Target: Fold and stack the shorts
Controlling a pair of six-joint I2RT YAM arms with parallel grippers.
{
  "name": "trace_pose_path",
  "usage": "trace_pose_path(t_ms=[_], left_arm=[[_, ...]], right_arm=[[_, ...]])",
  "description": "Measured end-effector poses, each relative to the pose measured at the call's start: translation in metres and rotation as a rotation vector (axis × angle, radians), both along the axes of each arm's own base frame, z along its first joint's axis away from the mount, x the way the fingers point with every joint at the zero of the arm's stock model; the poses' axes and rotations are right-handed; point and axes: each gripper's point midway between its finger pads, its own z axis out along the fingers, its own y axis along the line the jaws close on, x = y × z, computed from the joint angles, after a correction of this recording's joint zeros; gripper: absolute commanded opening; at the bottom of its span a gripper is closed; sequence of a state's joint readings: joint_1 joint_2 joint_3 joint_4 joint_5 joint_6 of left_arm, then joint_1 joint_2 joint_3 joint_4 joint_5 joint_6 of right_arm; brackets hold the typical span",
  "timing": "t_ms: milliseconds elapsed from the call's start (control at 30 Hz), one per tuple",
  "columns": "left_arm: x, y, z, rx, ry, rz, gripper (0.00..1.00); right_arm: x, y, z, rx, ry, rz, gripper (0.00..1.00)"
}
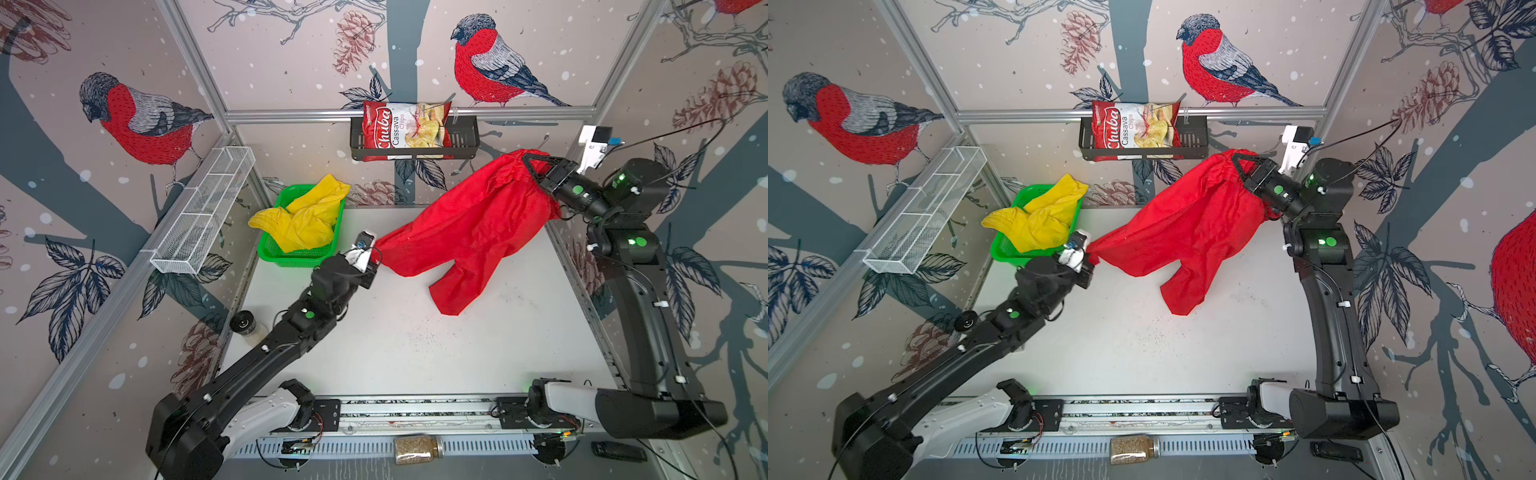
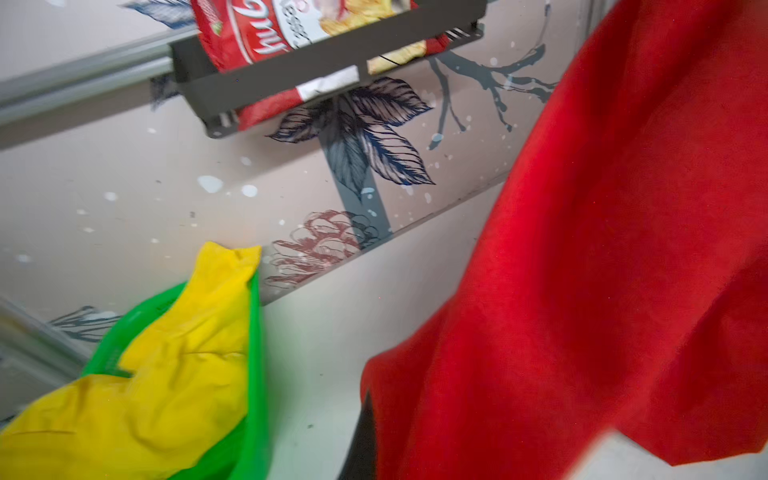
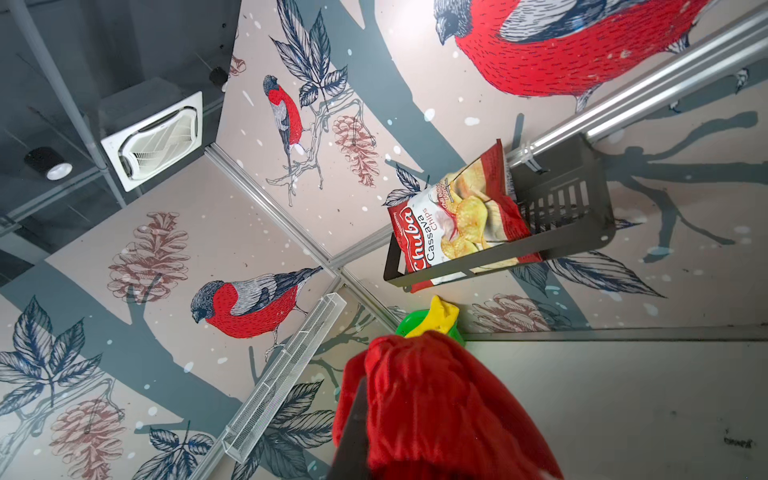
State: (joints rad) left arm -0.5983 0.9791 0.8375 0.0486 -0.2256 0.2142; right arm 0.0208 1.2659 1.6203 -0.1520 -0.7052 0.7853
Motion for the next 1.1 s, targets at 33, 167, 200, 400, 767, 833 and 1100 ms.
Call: trace_pose_path(t_ms=[33, 167, 200, 400, 767, 833, 1100], left_arm=[[-0.001, 0.011, 0.013, 0.022, -0.001, 0.022, 0.0], [-0.008, 0.041, 0.057, 0.103, -0.005, 0.079, 0.0], [-0.011, 0.049, 0.069, 0.121, -0.012, 0.096, 0.0], [-0.03, 0.082, 0.127, 0.182, -0.049, 0.182, 0.0], [0.018, 0.104, 0.087, 0.3, 0.129, 0.21, 0.0], [0.034, 0.109, 0.093, 0.296, 0.132, 0.227, 0.0], [0.08, 0.115, 0.202, 0.29, -0.083, 0.27, 0.0]], right_arm=[[-0.002, -0.002, 0.0, -0.003, 0.008, 0.007, 0.01], [-0.026, -0.005, 0.014, -0.01, 0.003, 0.028, 0.01], [-0.036, -0.003, 0.021, -0.013, -0.012, 0.042, 0.01], [-0.08, 0.013, 0.047, -0.02, -0.064, 0.114, 0.0], [-0.021, 0.06, -0.008, -0.032, 0.108, 0.246, 0.0], [0.006, 0.075, -0.025, -0.037, 0.162, 0.267, 0.0], [0.077, 0.117, 0.034, -0.03, -0.022, 0.325, 0.0]])
